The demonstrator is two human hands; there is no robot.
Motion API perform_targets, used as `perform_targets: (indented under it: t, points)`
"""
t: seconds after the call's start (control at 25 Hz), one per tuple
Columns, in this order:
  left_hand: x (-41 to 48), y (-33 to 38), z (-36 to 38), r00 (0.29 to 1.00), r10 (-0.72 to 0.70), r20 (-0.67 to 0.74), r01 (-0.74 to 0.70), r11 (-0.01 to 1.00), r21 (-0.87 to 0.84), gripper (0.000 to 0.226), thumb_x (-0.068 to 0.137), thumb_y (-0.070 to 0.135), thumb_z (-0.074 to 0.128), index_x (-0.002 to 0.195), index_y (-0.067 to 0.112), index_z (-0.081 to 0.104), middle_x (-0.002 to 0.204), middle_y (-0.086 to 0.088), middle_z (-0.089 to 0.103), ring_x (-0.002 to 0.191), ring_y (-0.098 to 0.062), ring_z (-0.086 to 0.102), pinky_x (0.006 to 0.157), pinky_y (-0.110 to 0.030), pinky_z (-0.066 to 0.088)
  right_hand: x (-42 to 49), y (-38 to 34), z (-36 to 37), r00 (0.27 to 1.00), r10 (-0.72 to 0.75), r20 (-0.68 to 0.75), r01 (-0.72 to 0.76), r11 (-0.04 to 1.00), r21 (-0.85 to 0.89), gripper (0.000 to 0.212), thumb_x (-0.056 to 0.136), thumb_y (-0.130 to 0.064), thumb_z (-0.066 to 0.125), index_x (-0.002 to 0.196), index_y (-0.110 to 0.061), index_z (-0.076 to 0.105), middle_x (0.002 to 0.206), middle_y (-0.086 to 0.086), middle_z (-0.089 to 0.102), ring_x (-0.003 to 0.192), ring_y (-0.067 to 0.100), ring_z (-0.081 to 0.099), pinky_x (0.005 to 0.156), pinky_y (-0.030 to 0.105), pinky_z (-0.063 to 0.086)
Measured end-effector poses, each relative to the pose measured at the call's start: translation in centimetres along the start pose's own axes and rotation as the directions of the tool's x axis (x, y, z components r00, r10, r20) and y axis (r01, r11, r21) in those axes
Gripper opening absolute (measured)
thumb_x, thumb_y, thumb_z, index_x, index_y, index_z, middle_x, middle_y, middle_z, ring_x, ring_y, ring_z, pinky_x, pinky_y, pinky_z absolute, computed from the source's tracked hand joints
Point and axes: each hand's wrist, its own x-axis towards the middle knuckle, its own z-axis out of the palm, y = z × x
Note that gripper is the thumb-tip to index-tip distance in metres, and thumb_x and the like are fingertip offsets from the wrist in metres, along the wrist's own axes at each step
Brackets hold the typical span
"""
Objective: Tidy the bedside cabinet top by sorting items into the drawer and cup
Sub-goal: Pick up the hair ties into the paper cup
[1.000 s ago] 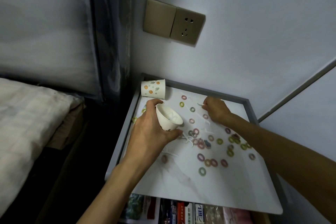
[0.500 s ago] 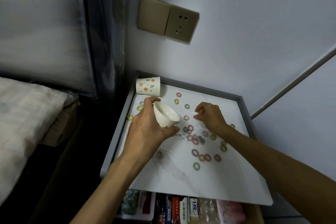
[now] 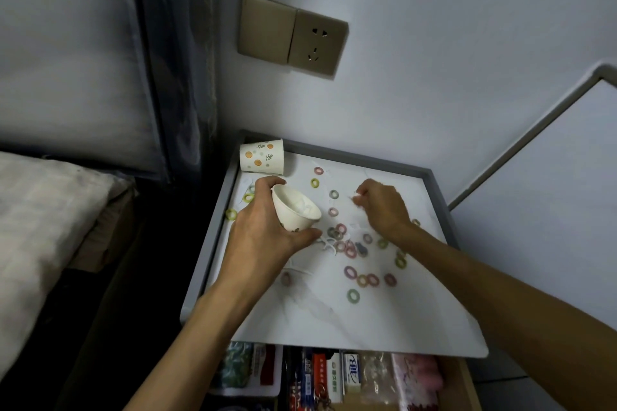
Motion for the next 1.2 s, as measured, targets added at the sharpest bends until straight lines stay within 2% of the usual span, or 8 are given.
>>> perform_targets:
  t: [0.12,0.28,0.44,0.52,0.6,0.72,0.84,1.2]
  points:
    - [-0.1,0.1,0.0,1.000,0.020,0.004,-0.020,0.998,0.052,0.080,0.057,0.039,0.091,0.120,0.031,0.043,0.105,0.006,0.061,0.091,-0.019,0.061,0.069,-0.031,0.051,-0.7,-2.5,-4.5,0.979,-0.186,0.078,0.131,0.880,0.457,0.015,0.088,-0.009,0.068,0.086,-0.024,0.068,0.083,0.001,0.074,0.066,0.004,0.069,0.065,0.023,0.054]
    - [-0.3,0.2,0.0,0.999,0.033,0.037,-0.036,0.994,0.102,0.079,0.059,0.043,0.090,0.121,0.033,0.041,0.101,0.007,0.062,0.087,-0.017,0.060,0.060,-0.023,0.045,-2.3,-7.2,-8.5,0.808,-0.554,0.198,0.488,0.819,0.300,0.015,0.082,-0.018,0.075,0.097,-0.022,0.077,0.085,-0.016,0.074,0.071,-0.001,0.067,0.069,0.016,0.054]
    - [-0.3,0.5,0.3,0.999,0.024,0.040,-0.027,0.996,0.079,0.079,0.059,0.038,0.090,0.121,0.032,0.042,0.097,0.009,0.064,0.087,-0.016,0.061,0.065,-0.028,0.046,-4.1,-10.4,-7.8,0.629,-0.684,0.369,0.636,0.726,0.261,0.020,0.083,-0.013,0.073,0.101,-0.021,0.077,0.093,-0.010,0.074,0.082,-0.001,0.066,0.077,0.019,0.052]
    - [-0.3,0.6,0.2,0.999,0.033,0.032,-0.035,0.997,0.062,0.077,0.058,0.038,0.090,0.118,0.034,0.042,0.096,0.011,0.064,0.085,-0.013,0.062,0.063,-0.025,0.046,-3.8,-10.0,-8.2,0.673,-0.671,0.311,0.550,0.735,0.396,0.022,0.083,-0.016,0.073,0.103,-0.024,0.075,0.098,-0.011,0.074,0.090,0.001,0.067,0.081,0.018,0.053]
    - [-0.3,0.5,0.0,0.999,0.033,0.009,-0.033,0.998,0.052,0.079,0.056,0.038,0.091,0.118,0.035,0.043,0.098,0.010,0.064,0.086,-0.014,0.063,0.065,-0.029,0.051,-2.7,-7.9,-8.2,0.805,-0.567,0.178,0.409,0.746,0.526,0.015,0.085,-0.017,0.071,0.098,-0.024,0.075,0.096,-0.010,0.074,0.091,0.002,0.068,0.083,0.017,0.053]
    - [-0.3,0.4,-0.4,1.000,0.015,-0.007,-0.014,1.000,0.009,0.080,0.056,0.034,0.092,0.120,0.034,0.042,0.102,0.006,0.063,0.086,-0.021,0.066,0.071,-0.042,0.056,-1.3,-2.3,-5.9,0.946,-0.257,0.196,0.214,0.953,0.216,0.010,0.085,-0.016,0.073,0.095,-0.014,0.075,0.095,-0.003,0.074,0.083,0.005,0.067,0.087,0.024,0.054]
    - [-0.3,0.6,-0.9,1.000,0.017,-0.010,-0.017,1.000,-0.012,0.078,0.059,0.032,0.090,0.120,0.033,0.042,0.104,0.004,0.063,0.089,-0.022,0.065,0.075,-0.045,0.056,-1.8,2.7,-2.3,0.963,-0.051,0.266,0.075,0.994,-0.082,0.016,0.082,-0.018,0.076,0.093,-0.008,0.073,0.096,0.006,0.072,0.086,0.016,0.066,0.082,0.025,0.052]
    - [-0.2,0.9,-1.1,0.999,0.010,-0.046,-0.012,0.999,-0.040,0.073,0.060,0.030,0.091,0.118,0.030,0.046,0.101,0.007,0.063,0.090,-0.016,0.063,0.077,-0.042,0.056,-2.0,4.4,0.3,0.972,-0.138,0.192,0.147,0.989,-0.033,0.005,0.094,-0.010,0.060,0.090,-0.013,0.061,0.086,0.004,0.063,0.080,0.018,0.059,0.071,0.027,0.049]
